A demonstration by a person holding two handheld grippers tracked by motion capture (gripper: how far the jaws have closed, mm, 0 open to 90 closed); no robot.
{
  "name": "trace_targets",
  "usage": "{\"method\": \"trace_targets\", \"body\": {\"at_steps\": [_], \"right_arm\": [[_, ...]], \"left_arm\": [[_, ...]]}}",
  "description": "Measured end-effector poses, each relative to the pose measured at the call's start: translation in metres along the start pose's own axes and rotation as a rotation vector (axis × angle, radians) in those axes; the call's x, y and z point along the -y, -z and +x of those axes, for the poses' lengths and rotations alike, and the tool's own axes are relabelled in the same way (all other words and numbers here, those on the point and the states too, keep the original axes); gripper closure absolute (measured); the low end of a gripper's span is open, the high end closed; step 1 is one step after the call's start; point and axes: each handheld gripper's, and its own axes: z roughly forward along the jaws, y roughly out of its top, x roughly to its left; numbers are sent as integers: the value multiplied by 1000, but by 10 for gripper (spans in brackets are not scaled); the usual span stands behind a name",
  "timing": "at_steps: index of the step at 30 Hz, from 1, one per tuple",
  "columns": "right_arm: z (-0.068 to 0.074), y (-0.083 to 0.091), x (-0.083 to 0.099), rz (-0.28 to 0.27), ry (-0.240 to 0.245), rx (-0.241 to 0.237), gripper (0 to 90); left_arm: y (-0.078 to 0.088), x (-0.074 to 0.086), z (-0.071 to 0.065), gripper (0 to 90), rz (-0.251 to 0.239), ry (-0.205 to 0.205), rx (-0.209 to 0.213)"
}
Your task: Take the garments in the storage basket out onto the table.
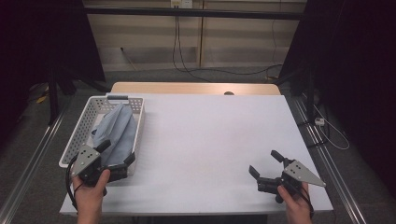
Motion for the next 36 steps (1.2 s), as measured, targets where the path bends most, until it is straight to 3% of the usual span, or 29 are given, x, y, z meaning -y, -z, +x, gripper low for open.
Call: {"method": "trace_targets", "body": {"at_steps": [9,15,26,36], "right_arm": [[2,-2,-1,1,5,-12,4],[1,-3,0,6,2,-17,4],[1,0,-1,0,3,-21,7],[2,1,0,2,5,-25,6]], "left_arm": [[-9,-11,-2,23,21,-18,14],[-13,-21,5,24,36,-11,14],[-15,-43,15,25,71,-42,2],[-18,-52,22,25,95,-18,-9]]}}
